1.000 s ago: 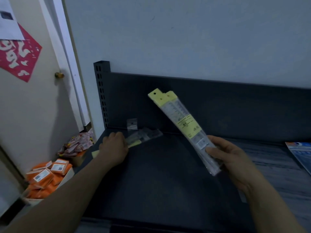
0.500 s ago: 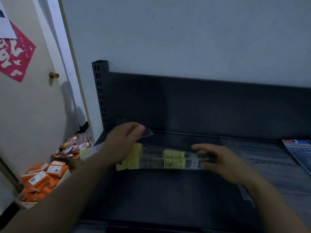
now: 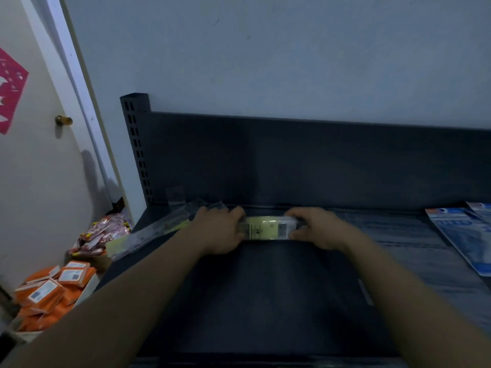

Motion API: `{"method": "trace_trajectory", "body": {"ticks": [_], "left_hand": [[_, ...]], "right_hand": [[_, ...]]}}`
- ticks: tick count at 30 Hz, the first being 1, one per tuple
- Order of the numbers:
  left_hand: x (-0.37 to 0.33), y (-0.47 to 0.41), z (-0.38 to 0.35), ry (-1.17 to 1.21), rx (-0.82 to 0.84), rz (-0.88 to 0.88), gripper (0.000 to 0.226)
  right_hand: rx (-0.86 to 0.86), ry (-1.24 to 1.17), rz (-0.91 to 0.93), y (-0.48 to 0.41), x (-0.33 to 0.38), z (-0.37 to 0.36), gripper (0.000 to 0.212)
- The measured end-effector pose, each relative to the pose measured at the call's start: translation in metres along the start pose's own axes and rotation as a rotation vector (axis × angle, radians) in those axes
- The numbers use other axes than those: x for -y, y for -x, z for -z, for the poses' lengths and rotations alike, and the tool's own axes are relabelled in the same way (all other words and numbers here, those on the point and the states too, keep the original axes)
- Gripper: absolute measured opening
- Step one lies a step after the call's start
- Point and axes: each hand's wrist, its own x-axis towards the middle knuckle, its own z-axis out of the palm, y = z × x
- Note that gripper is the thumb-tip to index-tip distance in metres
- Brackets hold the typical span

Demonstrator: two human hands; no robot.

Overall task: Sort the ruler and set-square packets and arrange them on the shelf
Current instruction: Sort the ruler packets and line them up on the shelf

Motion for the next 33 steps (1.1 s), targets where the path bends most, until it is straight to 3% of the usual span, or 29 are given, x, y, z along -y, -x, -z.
{"method": "trace_trajectory", "body": {"ticks": [3, 7, 9, 14, 20, 33], "left_hand": [[-0.008, -0.025, -0.004, -0.021, 0.04, 0.002, 0.054], [-0.011, -0.032, -0.024, 0.012, 0.014, 0.012, 0.073], [-0.01, -0.027, -0.032, 0.03, -0.002, -0.015, 0.076], [-0.015, -0.006, -0.033, 0.083, 0.061, -0.025, 0.077], [-0.033, 0.025, -0.034, 0.081, 0.121, -0.013, 0.079], [-0.047, 0.076, -0.03, 0.124, 0.188, -0.035, 0.083]], "right_hand": [[0.038, 0.133, -0.081, -0.017, -0.004, 0.003, 0.043], [0.101, 0.179, -0.16, -0.022, -0.005, -0.02, 0.088], [0.084, 0.162, -0.137, -0.018, -0.008, -0.031, 0.097], [0.164, 0.227, -0.118, -0.001, -0.008, -0.034, 0.097], [0.171, 0.326, -0.126, 0.025, -0.005, -0.041, 0.073], [0.154, 0.292, -0.137, 0.092, 0.01, -0.051, 0.084]]}}
